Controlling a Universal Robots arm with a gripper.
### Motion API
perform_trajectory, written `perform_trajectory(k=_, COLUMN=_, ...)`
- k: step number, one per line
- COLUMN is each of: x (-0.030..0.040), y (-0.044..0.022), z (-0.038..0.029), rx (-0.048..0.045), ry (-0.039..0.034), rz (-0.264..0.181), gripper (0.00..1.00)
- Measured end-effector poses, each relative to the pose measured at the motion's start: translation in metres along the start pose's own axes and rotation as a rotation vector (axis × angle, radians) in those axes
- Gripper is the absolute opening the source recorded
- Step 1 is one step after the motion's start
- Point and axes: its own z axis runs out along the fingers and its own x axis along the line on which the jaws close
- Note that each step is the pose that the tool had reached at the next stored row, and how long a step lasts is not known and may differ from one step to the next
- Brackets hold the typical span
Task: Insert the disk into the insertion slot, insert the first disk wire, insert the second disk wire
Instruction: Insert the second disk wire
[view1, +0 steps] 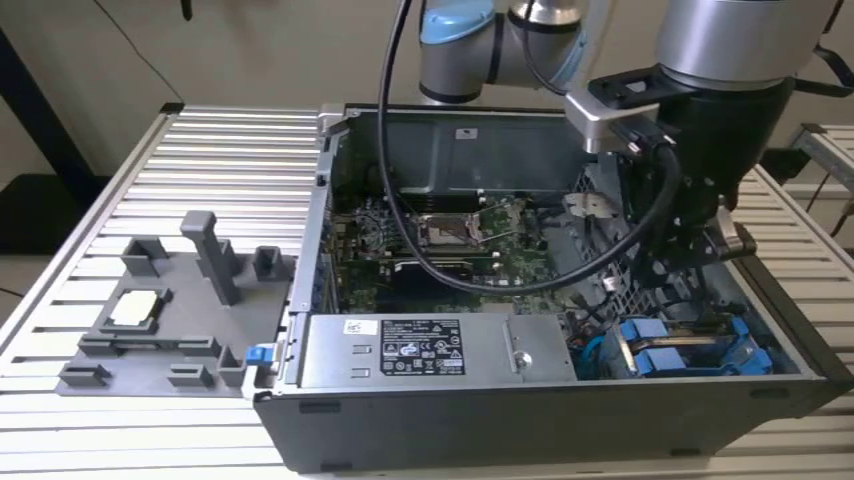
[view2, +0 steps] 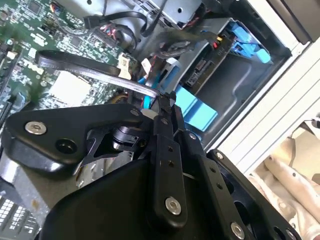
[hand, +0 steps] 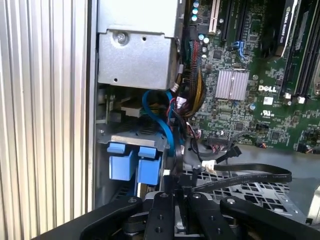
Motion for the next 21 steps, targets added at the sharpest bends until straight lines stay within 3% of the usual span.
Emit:
perform_trajectory(k=12, x=0.0318, y=-0.0195, z=0.0063, rx=-0.0263, ry=-0.0028, rz=-0.003, gripper=0.16)
perform_trajectory(k=18, x=0.0339, y=-0.0209, z=0.0067, rx=-0.0287, ry=-0.0045, rz=-0.002, gripper=0.16)
perform_trajectory(k=19, x=0.0339, y=-0.0209, z=0.0070, rx=-0.0281, ry=-0.0115, rz=-0.001, gripper=0.16)
perform_trajectory(k=21, x=0.0339, y=-0.0209, z=0.0073, rx=-0.0260, ry=-0.0350, rz=0.006, gripper=0.16)
